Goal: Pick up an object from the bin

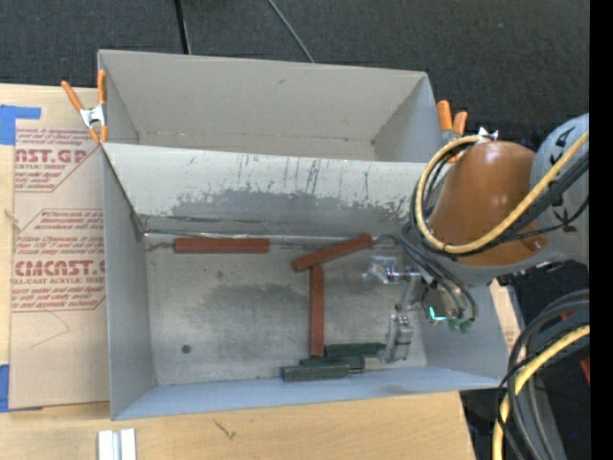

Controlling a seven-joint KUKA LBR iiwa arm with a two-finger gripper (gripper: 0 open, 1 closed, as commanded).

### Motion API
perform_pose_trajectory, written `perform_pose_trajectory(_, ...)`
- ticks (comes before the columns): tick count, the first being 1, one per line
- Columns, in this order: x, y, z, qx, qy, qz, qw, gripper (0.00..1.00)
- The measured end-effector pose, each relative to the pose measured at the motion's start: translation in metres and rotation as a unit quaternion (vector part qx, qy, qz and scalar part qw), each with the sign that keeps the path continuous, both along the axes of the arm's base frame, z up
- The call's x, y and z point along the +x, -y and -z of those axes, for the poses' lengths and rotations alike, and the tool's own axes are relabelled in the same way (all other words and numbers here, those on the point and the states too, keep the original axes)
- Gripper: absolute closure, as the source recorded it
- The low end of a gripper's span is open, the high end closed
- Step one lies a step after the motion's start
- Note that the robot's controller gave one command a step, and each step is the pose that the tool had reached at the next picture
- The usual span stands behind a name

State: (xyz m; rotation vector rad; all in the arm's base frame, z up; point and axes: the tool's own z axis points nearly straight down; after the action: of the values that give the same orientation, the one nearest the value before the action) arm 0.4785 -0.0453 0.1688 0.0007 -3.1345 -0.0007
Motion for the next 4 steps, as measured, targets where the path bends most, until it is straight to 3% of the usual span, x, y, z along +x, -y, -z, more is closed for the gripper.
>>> perform_pose_trajectory(1,0.002,0.000,-0.003,0.000,0.0035,0.000,1.0000,0.00)
perform_pose_trajectory(2,0.013,0.011,0.084,0.000,0.0029,-0.041,0.9992,1.00)
perform_pose_trajectory(3,0.013,0.011,0.084,0.000,0.0030,-0.041,0.9991,0.00)
perform_pose_trajectory(4,0.013,0.011,0.084,0.000,0.0028,-0.041,0.9991,1.00)
